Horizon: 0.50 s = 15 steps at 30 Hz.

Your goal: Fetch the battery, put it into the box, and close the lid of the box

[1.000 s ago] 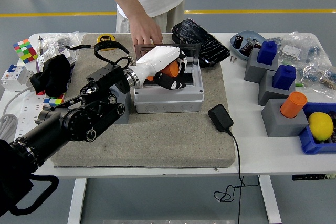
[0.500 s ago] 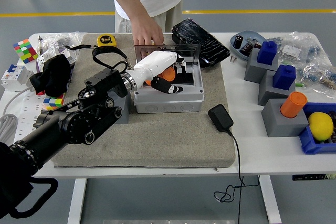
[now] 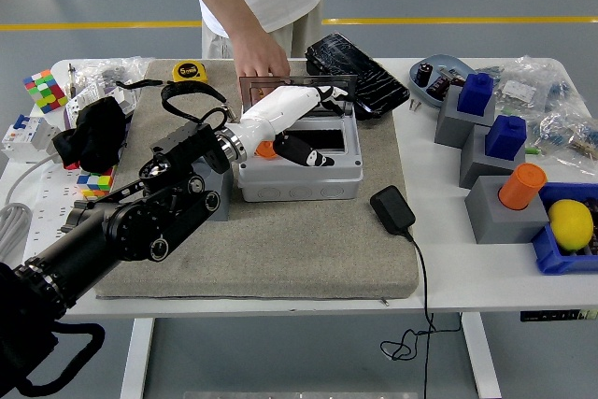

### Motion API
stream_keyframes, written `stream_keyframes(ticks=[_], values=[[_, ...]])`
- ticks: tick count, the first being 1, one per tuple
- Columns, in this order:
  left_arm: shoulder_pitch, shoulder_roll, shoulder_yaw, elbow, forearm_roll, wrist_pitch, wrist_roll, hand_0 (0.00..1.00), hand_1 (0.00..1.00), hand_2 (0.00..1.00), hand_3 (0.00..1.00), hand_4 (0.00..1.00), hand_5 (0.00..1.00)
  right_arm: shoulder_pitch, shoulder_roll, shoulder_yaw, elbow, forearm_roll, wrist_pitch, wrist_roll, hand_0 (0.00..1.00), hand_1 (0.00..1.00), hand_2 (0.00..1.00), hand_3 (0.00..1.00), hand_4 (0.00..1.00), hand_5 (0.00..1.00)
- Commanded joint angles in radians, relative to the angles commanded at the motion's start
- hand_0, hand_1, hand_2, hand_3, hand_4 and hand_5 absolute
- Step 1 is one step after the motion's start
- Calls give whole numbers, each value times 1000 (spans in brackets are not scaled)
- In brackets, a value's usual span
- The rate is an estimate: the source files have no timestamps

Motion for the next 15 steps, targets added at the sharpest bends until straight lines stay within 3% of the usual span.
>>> stream_keyframes(ticks=[1, 6, 7, 12, 13, 15], values=[[6, 0, -3, -17, -1, 0, 3, 510, 601, 597, 735, 998, 141, 0, 0, 0, 0, 1, 0, 0, 642, 643, 669, 560, 970, 498], [58, 0, -40, -130, -9, -8, 34, 510, 601, 597, 735, 998, 141, -1, -1, 7, 0, 5, -2, 1, 642, 643, 669, 560, 970, 498], [72, 0, -52, -157, -12, -10, 41, 470, 581, 573, 692, 998, 156, -2, -1, 9, 0, 7, -2, 2, 641, 643, 670, 560, 970, 499], [139, 0, -96, -265, -20, -22, 79, 470, 581, 573, 692, 998, 156, -4, -2, 14, 0, 7, -3, 4, 641, 643, 670, 560, 970, 499], [151, 0, -101, -281, -24, -23, 81, 459, 569, 547, 636, 998, 171, -4, -2, 14, 0, 8, -3, 4, 642, 642, 669, 560, 969, 499], [179, 0, -111, -308, -30, -26, 90, 459, 569, 547, 636, 998, 171, -5, -4, 16, 0, 10, -4, 4, 642, 642, 669, 560, 969, 499]])
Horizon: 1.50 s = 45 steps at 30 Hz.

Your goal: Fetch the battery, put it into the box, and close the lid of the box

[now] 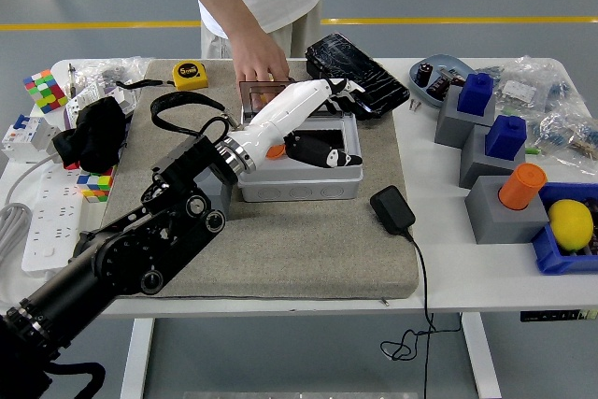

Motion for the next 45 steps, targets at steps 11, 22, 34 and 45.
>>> stream_keyframes(ticks=[11, 22, 34, 45], values=[[116, 92, -106, -64, 10, -24, 44, 490, 600, 577, 625, 998, 206, 5, -1, 10, 0, 3, -2, 2, 641, 641, 669, 560, 969, 499], [217, 171, -192, -108, -8, -17, 46, 483, 602, 576, 622, 998, 202, 1, 0, 17, 0, -3, -2, 2, 642, 640, 669, 560, 969, 500], [230, 146, -159, -79, -1, -13, 50, 479, 595, 578, 620, 998, 225, -3, 3, 14, 0, 4, -2, 3, 641, 641, 669, 560, 969, 502], [202, 54, -126, -61, 11, -10, 47, 475, 591, 577, 619, 998, 230, -9, 3, 8, 0, 12, -2, 4, 641, 641, 669, 560, 969, 501]])
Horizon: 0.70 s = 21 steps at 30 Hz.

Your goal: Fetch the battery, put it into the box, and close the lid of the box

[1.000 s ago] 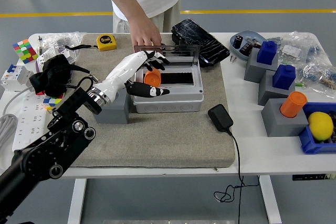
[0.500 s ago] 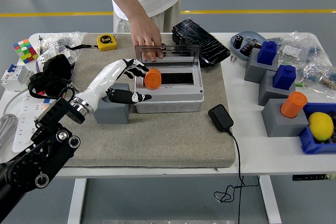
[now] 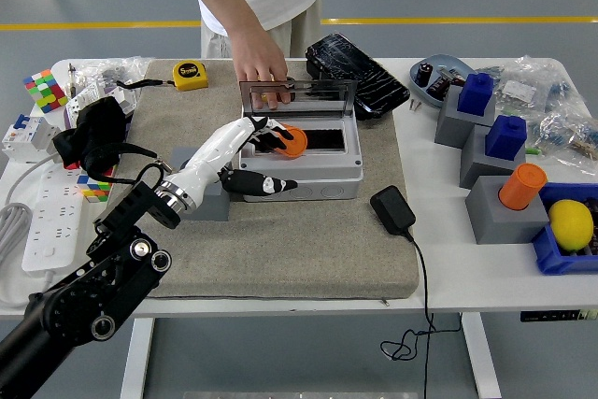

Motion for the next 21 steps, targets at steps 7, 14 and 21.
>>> stream_keyframes(ticks=[7, 14, 21], values=[[-66, -54, 51, 60, 1, 6, -19, 466, 586, 574, 617, 998, 233, 1, 0, -7, 0, -4, 0, -2, 642, 640, 668, 559, 968, 509], [-98, -54, 62, 41, 9, 1, -12, 464, 586, 574, 617, 998, 235, 0, 0, -5, 0, 3, 0, -1, 642, 640, 668, 560, 968, 509], [-158, -54, 3, 46, 42, 6, -11, 522, 652, 639, 697, 998, 248, 3, -2, -7, 0, 2, 0, 0, 642, 639, 668, 559, 968, 511]])
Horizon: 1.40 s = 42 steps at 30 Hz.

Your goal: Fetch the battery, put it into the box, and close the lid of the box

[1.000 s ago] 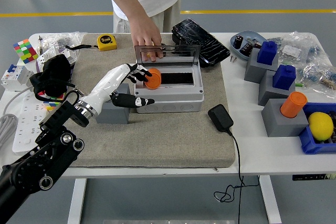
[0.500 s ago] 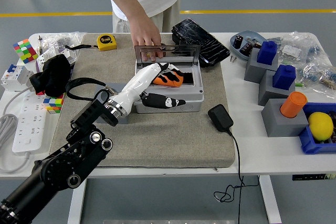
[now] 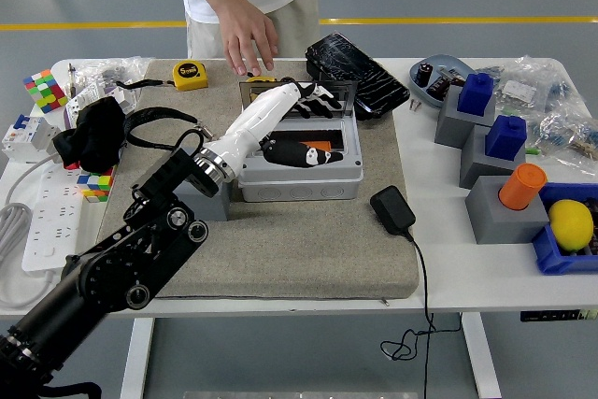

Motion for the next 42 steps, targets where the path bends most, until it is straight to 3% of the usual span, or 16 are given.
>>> stream_keyframes(ticks=[3, 4, 13, 19, 42], values=[[-27, 0, -29, 18, 20, -3, 4, 522, 652, 639, 697, 998, 248, 1, 0, -1, 0, -2, 0, -1, 642, 639, 668, 559, 968, 511], [-35, 0, -38, 25, 26, -3, 3, 670, 732, 714, 751, 998, 260, 2, 0, -1, 0, -2, 0, -1, 642, 641, 668, 560, 969, 510], [-94, 0, -105, 115, 104, 0, 19, 710, 762, 742, 765, 998, 260, 5, -2, -4, 0, -2, 0, -2, 642, 639, 668, 560, 968, 511], [-85, 0, -98, 141, 116, -14, 42, 714, 771, 755, 775, 998, 275, 4, -2, -6, 0, 5, 0, 0, 642, 640, 668, 560, 969, 513], [-7, 0, -9, 29, 64, -42, 92, 586, 711, 721, 758, 998, 309, -2, -1, -8, 0, 8, 0, 4, 641, 640, 668, 561, 967, 520]])
